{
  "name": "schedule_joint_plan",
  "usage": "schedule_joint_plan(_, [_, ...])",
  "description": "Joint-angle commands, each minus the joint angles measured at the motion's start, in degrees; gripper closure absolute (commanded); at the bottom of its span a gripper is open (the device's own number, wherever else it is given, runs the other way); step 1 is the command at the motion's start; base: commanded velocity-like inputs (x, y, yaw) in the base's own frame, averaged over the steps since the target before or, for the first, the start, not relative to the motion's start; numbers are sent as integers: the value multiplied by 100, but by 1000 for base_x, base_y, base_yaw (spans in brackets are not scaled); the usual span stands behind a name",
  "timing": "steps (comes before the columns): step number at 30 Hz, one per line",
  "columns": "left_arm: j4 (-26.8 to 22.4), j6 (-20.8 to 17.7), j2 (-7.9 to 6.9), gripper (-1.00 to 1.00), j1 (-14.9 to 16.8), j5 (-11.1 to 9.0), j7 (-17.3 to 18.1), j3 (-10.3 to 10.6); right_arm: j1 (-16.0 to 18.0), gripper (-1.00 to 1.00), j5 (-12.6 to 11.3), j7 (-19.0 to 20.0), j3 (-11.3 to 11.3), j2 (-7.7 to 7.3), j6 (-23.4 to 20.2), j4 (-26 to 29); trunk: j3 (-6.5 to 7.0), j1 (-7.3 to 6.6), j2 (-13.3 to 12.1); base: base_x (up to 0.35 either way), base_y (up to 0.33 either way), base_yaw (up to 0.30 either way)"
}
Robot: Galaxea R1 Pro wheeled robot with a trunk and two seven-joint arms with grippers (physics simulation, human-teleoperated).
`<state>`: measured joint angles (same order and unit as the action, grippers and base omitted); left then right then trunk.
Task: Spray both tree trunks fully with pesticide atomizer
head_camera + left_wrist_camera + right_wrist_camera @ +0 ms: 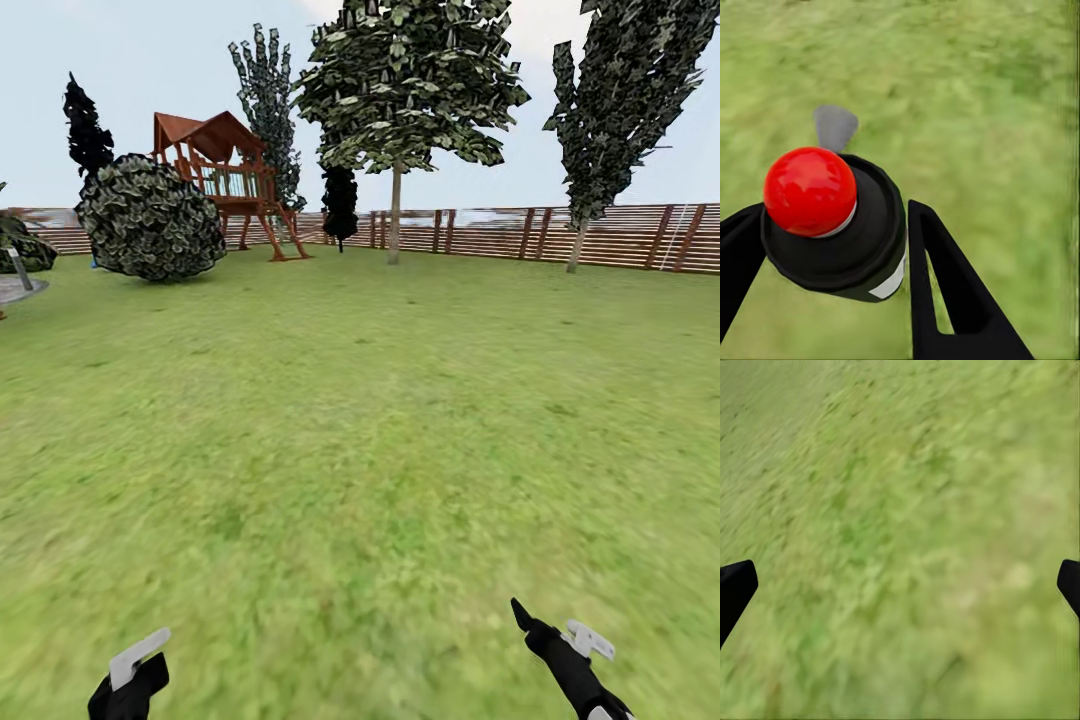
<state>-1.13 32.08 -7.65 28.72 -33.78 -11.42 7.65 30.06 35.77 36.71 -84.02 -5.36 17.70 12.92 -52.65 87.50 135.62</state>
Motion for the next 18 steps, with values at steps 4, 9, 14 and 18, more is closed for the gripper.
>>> schedule_joint_plan(4, [-1,0,0,100,2,3,0,6,0,-100,0,-2,0,2,4,0,0,0,0,293,-173,0])
schedule_joint_plan(9, [-1,0,0,100,1,3,0,4,0,-100,0,2,0,2,2,0,0,0,0,293,-173,0])
schedule_joint_plan(14, [-1,0,0,100,2,3,0,2,0,-100,0,0,0,2,2,0,0,0,0,293,-173,0])
schedule_joint_plan(18, [-1,0,0,100,2,3,0,2,-1,-100,0,2,0,2,2,0,0,0,0,293,-173,0])
